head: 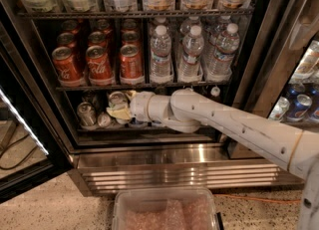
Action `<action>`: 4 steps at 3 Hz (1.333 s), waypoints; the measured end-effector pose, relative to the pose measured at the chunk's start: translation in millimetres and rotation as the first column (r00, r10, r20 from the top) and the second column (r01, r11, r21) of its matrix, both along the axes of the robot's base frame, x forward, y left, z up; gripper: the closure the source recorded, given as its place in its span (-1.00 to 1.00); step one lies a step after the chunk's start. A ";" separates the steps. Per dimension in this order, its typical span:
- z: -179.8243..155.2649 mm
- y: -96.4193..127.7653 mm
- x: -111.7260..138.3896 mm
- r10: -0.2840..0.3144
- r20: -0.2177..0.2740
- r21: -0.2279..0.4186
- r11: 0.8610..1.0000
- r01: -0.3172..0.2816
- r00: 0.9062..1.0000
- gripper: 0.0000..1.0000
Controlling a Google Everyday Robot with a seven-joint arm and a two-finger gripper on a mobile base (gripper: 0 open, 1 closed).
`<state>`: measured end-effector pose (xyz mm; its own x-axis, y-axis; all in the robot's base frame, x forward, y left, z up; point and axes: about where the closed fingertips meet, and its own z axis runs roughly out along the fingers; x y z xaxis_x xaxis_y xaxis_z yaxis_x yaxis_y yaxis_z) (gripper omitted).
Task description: Pick 7up can from bottom shelf of fridge
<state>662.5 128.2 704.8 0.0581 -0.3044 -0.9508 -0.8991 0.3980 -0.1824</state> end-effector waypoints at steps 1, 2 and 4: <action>-2.2 -17.7 -9.5 -0.019 -0.062 0.047 0.999 0.022 0.998 1.00; -1.1 -29.2 -15.6 -0.035 -0.089 0.079 0.996 0.042 0.995 1.00; 22.4 -58.9 -45.9 0.051 -0.220 0.123 0.992 -0.025 0.974 1.00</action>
Offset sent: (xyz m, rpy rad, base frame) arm -0.0215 -0.0488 -0.0003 0.1200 0.1190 -0.0702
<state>616.7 69.3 727.2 -0.1494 -0.1905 -0.9702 -0.9266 0.3695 0.0701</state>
